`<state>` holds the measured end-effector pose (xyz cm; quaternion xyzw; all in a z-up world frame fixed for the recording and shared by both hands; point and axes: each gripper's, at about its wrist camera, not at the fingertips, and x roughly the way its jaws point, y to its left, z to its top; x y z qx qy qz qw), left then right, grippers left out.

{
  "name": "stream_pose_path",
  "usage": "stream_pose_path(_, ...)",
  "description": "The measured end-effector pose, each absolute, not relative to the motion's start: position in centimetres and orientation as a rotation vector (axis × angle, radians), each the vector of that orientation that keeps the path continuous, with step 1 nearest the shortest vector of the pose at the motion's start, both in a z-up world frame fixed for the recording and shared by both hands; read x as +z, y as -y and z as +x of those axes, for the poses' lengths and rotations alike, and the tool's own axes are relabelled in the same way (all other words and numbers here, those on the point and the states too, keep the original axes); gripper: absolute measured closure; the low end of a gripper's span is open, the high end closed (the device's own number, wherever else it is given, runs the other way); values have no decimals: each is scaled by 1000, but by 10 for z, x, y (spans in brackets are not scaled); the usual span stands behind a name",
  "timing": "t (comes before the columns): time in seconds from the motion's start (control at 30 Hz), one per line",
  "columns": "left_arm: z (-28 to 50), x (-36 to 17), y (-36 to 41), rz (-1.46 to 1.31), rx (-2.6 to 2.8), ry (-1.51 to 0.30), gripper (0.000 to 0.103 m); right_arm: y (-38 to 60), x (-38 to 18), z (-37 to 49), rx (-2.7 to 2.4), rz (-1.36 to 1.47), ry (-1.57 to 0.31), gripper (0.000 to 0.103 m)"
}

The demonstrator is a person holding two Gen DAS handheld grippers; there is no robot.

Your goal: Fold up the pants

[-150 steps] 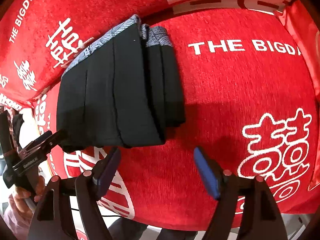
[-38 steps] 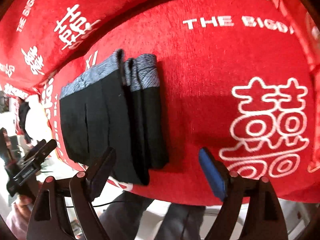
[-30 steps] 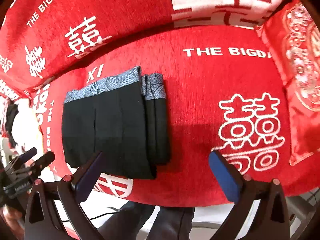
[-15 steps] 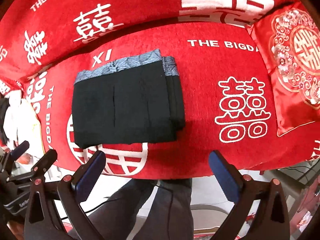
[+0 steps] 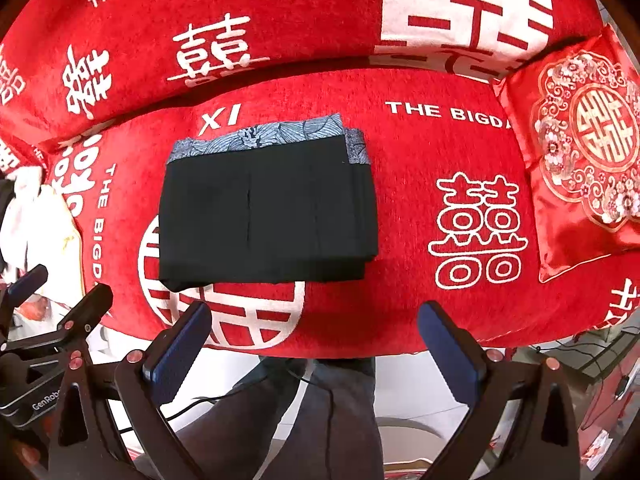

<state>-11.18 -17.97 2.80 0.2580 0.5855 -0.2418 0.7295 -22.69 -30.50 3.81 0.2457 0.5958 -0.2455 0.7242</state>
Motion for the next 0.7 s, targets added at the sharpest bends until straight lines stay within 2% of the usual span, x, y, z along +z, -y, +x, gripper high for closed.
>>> stream_pose_path(0.7,-111,24,176,537,-522,-1321,0,303,40,-228,-550,533,-1322,0)
